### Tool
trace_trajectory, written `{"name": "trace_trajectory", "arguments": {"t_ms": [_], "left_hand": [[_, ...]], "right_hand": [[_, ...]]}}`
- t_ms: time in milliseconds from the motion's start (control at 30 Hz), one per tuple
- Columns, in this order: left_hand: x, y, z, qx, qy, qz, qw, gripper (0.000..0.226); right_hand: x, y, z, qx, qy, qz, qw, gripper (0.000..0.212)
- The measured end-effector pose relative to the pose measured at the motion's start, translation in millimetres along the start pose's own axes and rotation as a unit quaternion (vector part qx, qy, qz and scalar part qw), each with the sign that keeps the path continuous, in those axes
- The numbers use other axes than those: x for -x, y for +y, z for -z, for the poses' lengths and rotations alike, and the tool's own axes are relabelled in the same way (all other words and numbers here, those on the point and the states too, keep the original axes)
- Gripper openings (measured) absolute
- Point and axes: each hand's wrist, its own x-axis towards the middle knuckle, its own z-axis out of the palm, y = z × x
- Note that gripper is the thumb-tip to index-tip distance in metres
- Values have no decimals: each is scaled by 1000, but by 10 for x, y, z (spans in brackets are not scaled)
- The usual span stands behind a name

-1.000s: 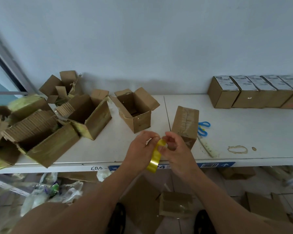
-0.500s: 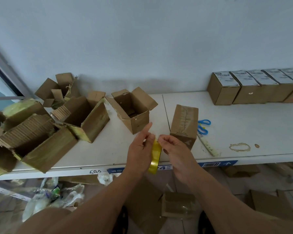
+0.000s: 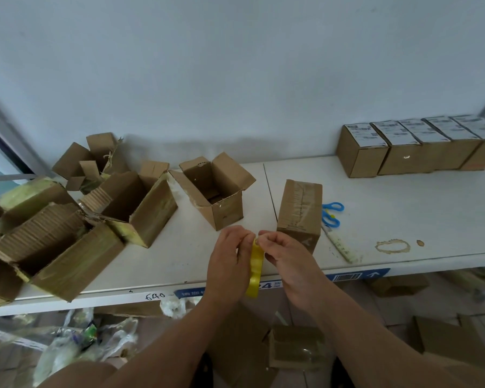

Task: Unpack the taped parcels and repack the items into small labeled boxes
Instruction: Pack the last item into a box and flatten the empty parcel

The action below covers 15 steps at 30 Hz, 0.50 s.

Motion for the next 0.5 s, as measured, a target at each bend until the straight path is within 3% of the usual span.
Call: {"name": "trace_trajectory", "arguments": {"t_ms": [233, 300, 367, 500], "left_hand": [[23, 41, -10, 5, 1, 46, 999, 13], [27, 54, 2, 4, 10, 59, 998, 10], [20, 56, 27, -11, 23, 66, 998, 11], [6, 68, 48, 9, 4, 84, 996, 14]], "right_hand": [[-12, 3, -25, -12, 24, 19, 999, 14], [-21, -12, -19, -40, 2, 34, 999, 21], [-26, -13, -21, -8, -25, 54, 998, 27], [-36, -12, -36, 57, -10, 76, 995, 15]]}}
